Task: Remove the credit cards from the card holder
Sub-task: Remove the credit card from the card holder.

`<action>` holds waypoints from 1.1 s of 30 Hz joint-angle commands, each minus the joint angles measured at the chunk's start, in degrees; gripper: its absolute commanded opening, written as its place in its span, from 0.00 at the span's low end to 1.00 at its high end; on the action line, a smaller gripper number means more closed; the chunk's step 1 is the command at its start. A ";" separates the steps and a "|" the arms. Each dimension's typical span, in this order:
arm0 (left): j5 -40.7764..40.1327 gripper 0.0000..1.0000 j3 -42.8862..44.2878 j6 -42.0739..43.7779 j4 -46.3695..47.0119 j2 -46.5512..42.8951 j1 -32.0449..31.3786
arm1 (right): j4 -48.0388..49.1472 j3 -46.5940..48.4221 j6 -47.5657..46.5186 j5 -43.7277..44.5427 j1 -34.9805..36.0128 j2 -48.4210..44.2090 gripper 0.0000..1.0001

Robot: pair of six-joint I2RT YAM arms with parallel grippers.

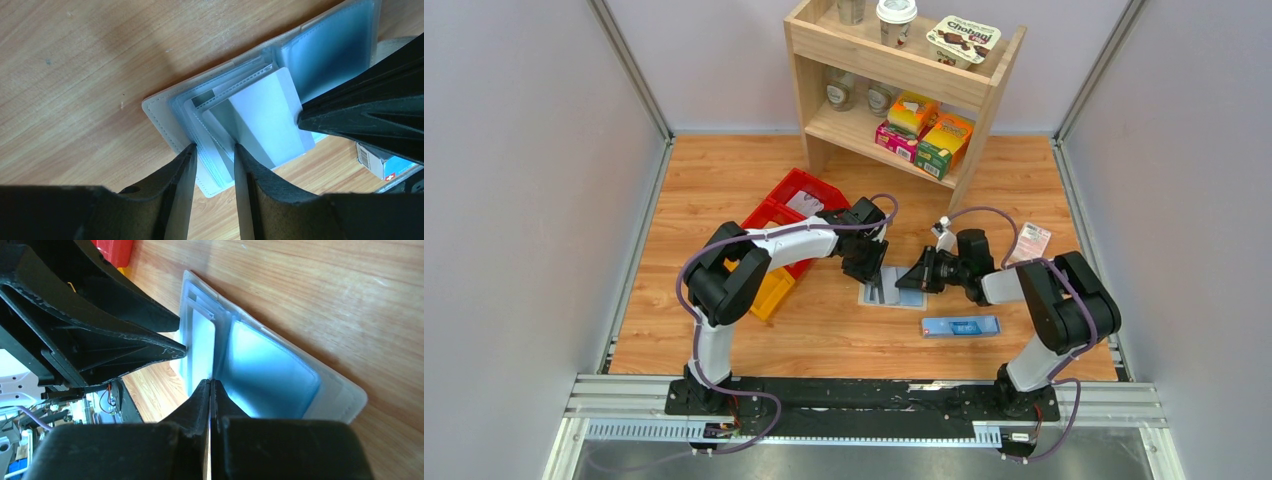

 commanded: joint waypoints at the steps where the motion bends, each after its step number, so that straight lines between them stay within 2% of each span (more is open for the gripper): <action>1: -4.40 0.43 -2.04 1.35 -3.99 2.85 1.07 | -1.61 -0.96 -1.14 2.24 -1.31 -2.30 0.00; 10: -3.78 0.42 -1.43 1.79 -4.08 3.82 1.16 | -1.96 0.35 -1.49 0.31 -2.01 -0.99 0.01; 12: -3.52 0.41 -1.16 1.88 -4.17 4.26 1.07 | -1.96 0.88 -1.40 -0.22 -2.10 -0.37 0.12; 17: -3.43 0.38 -0.46 2.14 -4.87 5.14 1.07 | -1.70 2.37 -1.40 -1.36 -1.92 1.12 0.30; 21: -3.17 0.36 -0.63 2.05 -4.96 5.49 1.07 | -1.61 3.52 -1.49 -1.71 -1.84 2.79 0.34; 25: -2.99 0.35 -1.25 1.79 -5.04 5.58 1.07 | -0.65 4.31 -1.23 -2.24 -1.05 4.37 0.34; 27: -2.99 0.35 -1.51 1.70 -4.87 5.58 0.98 | -0.38 4.66 -1.14 -2.42 -0.87 5.08 0.30; 31: -3.25 0.35 -1.86 1.35 -4.61 5.40 1.07 | 0.06 4.49 -0.96 -2.50 -0.96 5.52 0.15; 33: -3.43 0.35 -2.04 1.17 -4.52 5.14 1.07 | -0.46 3.96 -1.23 -1.98 -1.13 4.91 0.04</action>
